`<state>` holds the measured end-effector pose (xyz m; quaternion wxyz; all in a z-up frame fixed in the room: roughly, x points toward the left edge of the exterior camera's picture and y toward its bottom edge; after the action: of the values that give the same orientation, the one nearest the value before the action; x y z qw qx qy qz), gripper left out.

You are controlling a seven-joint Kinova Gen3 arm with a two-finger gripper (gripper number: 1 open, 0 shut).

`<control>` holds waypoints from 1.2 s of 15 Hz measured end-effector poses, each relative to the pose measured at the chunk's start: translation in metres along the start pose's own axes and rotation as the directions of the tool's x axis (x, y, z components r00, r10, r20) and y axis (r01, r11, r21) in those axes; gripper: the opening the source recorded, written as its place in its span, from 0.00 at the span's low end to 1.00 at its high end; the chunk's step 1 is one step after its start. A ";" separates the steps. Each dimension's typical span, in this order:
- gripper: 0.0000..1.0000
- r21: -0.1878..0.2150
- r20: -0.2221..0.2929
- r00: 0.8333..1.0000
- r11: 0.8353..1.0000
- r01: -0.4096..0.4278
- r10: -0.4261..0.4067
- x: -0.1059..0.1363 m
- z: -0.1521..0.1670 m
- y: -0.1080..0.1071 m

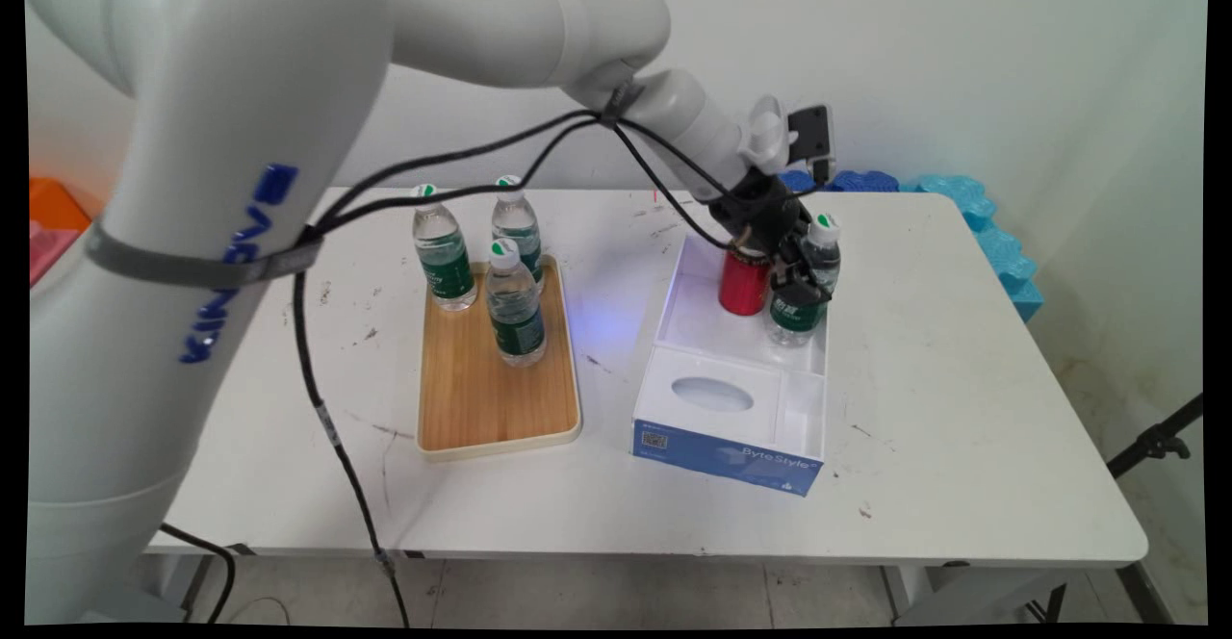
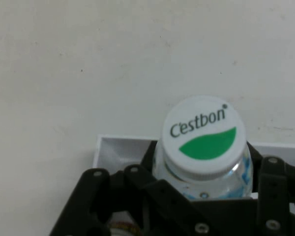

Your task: Place the picked object on the tray

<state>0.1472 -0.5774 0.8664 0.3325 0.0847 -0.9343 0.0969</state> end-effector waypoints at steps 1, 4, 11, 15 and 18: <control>0.00 0.004 -0.010 1.000 1.000 0.004 -0.004 0.002 -0.010 0.001; 0.00 0.018 -0.045 0.999 1.000 0.011 -0.010 0.011 -0.046 0.006; 0.00 0.030 -0.113 0.993 0.999 0.038 -0.035 -0.003 -0.145 0.040; 0.00 0.013 -0.114 0.991 0.998 0.069 -0.067 -0.045 -0.200 0.071; 0.00 0.000 -0.100 0.991 0.996 0.093 -0.093 -0.083 -0.237 0.095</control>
<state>0.3327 -0.4215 0.9819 0.3829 0.1238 -0.9112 0.0877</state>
